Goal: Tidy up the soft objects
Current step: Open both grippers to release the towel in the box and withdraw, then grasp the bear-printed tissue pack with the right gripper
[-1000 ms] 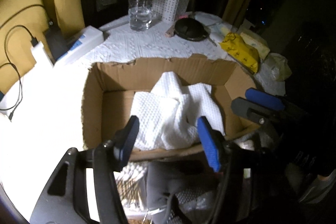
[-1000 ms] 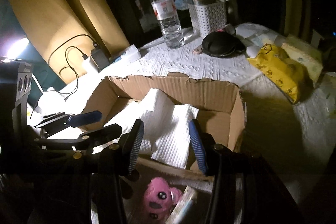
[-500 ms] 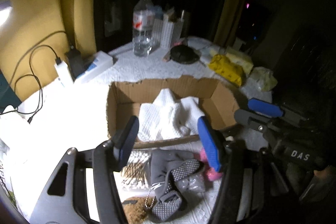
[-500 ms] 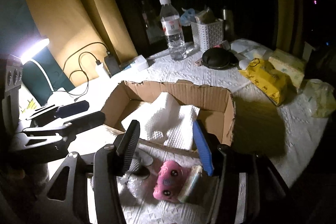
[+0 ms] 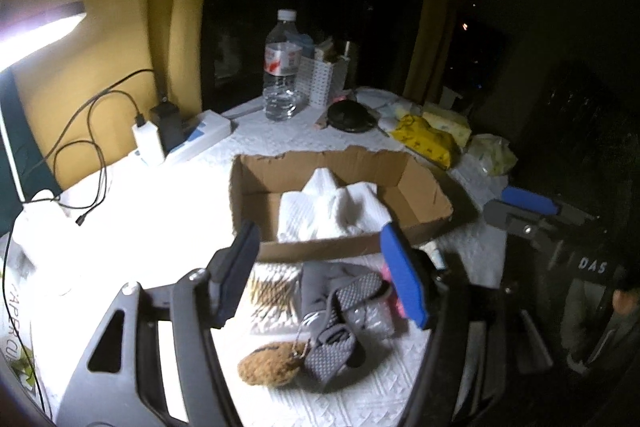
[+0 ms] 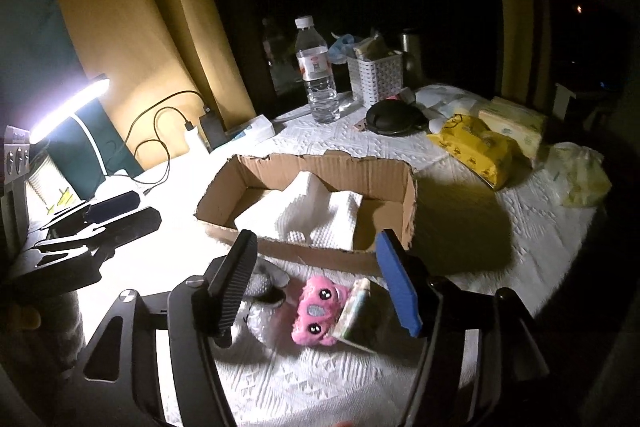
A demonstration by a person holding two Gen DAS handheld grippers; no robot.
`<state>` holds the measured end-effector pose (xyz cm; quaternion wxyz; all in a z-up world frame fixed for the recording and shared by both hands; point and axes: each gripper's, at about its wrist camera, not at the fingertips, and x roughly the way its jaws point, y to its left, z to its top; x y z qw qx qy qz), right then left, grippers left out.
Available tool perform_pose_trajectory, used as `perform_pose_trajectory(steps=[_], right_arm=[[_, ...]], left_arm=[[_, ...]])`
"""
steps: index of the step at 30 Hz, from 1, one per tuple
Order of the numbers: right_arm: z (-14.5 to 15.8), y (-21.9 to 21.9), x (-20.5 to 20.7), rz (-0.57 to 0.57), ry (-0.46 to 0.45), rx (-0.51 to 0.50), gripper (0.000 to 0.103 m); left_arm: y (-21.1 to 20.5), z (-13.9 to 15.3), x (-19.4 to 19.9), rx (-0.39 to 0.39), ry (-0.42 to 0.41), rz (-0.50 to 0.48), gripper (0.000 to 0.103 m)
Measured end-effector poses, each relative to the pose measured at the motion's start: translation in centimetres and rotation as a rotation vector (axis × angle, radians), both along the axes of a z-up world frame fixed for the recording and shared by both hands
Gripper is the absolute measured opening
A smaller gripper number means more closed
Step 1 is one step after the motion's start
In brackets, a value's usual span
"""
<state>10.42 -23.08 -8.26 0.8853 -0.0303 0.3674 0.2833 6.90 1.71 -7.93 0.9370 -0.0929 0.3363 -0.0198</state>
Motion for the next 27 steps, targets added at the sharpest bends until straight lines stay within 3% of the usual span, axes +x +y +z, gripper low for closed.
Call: perform_pose_trajectory(steps=[9,27], right_arm=[[-2.1,-1.5,-0.8,-0.017,0.037,-0.005,0.066],[-9.9,-3.7,-0.2,-0.074,0.182,-0.023,0.066]], left_arm=[[-0.4,-3.3,-1.7,0.036,0.051,0.027,0.065],[0.7,-10.5,-3.2,0.005,0.191,0.126,0.065]])
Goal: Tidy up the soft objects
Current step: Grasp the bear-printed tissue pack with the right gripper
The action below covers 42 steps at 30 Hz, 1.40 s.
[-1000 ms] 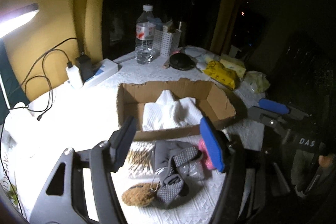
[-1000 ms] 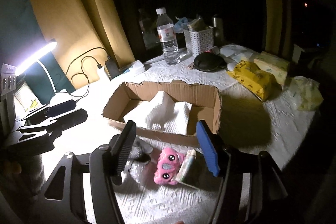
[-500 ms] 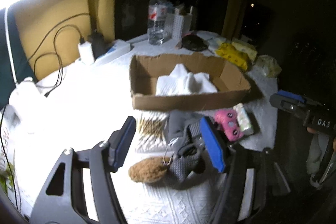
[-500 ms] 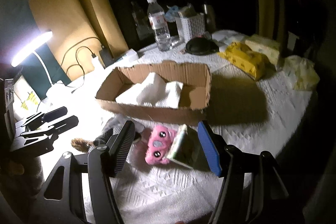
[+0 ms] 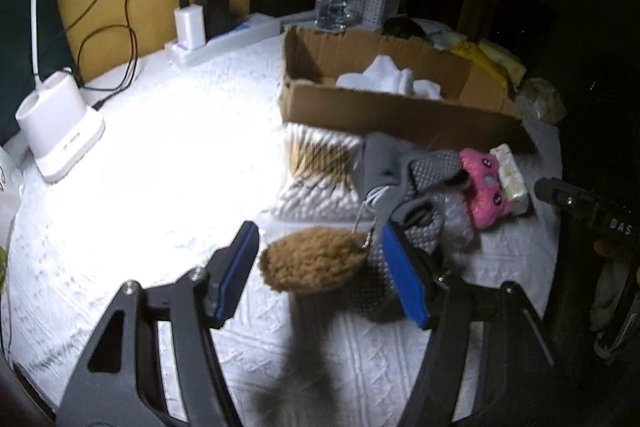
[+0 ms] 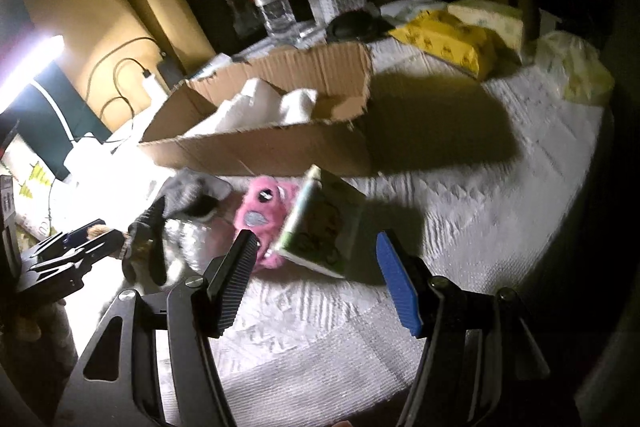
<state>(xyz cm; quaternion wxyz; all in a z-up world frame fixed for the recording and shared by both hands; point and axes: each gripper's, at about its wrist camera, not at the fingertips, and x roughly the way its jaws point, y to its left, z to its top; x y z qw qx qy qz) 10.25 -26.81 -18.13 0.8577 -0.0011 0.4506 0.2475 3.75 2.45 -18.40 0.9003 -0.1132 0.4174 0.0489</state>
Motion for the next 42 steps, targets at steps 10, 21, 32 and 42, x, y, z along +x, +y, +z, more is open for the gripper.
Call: perform_pose_trajectory(steps=[10,21,32,42], right_arm=[[-2.7,-0.3,1.4,-0.021,0.077,0.034,0.066],[-3.1,0.7,2.9,-0.039,0.059,-0.001,0.066],[-3.0,1.2,2.6,-0.018,0.034,-0.018,0.051],[0.0,0.3,1.7,-0.022,-0.019,0.013,0.051]], left_arm=[[0.3,-0.7,-0.1,-0.013,0.004,-0.014,0.051],[0.4,0.5,-0.6,-0.019,-0.031,-0.040,0.040],[1.1,3.8,-1.3,-0.018,-0.102,-0.042,0.040],[0.9,6.5,-1.1,-0.006,-0.155,-0.067,0.040]])
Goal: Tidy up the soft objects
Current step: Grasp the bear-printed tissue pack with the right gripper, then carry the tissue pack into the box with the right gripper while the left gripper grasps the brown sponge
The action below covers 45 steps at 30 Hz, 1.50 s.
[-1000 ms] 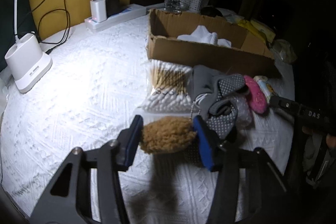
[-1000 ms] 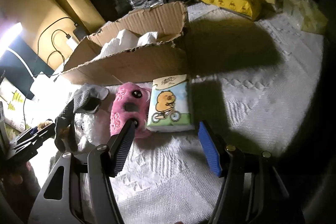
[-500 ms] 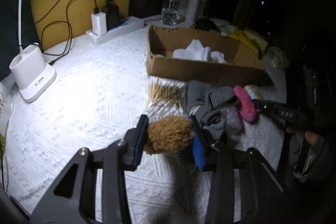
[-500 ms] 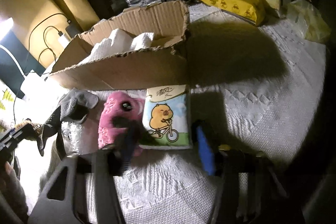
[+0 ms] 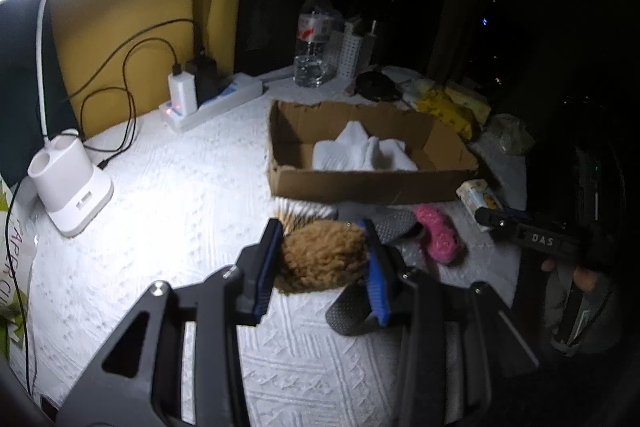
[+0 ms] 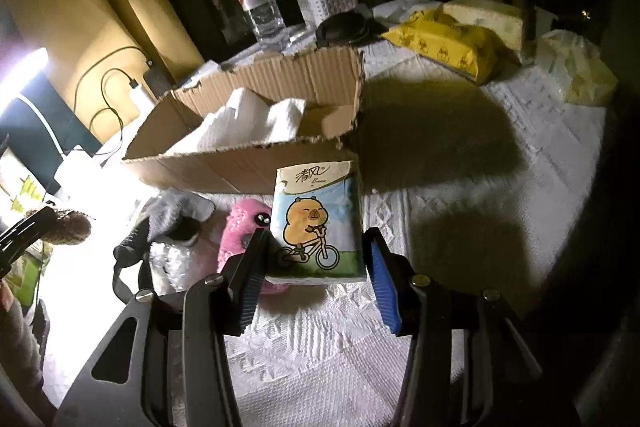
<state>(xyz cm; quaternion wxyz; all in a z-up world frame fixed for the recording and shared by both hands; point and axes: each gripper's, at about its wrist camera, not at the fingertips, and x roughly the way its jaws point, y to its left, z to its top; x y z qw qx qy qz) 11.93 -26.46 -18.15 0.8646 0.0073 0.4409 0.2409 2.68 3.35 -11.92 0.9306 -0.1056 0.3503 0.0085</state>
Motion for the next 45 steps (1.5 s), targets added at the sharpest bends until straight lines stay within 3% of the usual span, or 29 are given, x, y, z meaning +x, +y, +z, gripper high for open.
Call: perform_pose_trajectory(steps=[17,28,37,45], right_arm=[[4.4,0.1,0.2,0.017,-0.070,0.025,0.051],[5.4,0.9,1.7,0.030,-0.085,0.023,0.051],[5.5,1.3,3.5,0.032,-0.084,0.022,0.051],[4.7,1.6,5.5,0.037,-0.067,0.022,0.051]], left_arm=[[-1.0,2.7,3.4,0.019,-0.058,-0.068,0.040],[-1.3,3.7,5.9,0.041,-0.081,-0.090,0.040],[-0.6,3.1,8.5,0.047,-0.074,-0.082,0.040],[0.5,0.4,11.8,0.079,-0.019,-0.039,0.040]])
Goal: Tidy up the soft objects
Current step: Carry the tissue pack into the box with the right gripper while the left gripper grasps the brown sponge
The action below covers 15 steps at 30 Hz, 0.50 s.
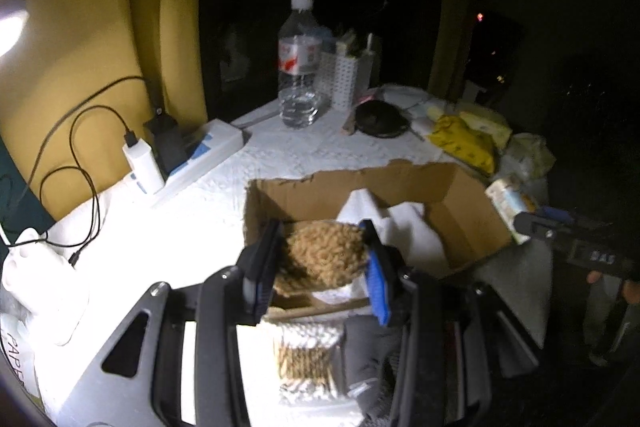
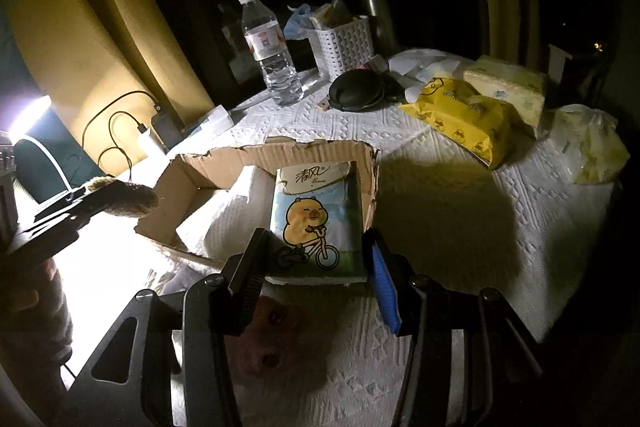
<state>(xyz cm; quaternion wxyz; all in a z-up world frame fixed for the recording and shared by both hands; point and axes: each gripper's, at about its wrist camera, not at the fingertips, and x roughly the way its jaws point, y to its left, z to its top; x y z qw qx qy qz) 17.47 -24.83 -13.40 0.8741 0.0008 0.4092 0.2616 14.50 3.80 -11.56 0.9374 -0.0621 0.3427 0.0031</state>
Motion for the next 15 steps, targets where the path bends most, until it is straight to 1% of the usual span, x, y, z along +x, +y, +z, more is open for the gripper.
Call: perform_pose_trajectory(steps=[6,9,15], right_arm=[[-0.8,0.3,1.2,0.012,0.019,0.002,0.051],[-1.1,0.4,1.5,0.022,0.024,0.008,0.051],[-1.4,0.7,2.0,0.043,0.027,0.019,0.051]], left_arm=[[-0.2,-2.1,2.3,0.049,0.063,0.016,0.040],[-0.5,-3.4,3.6,0.052,0.115,0.013,0.040],[-1.9,-5.7,5.5,0.103,0.210,-0.012,0.040]])
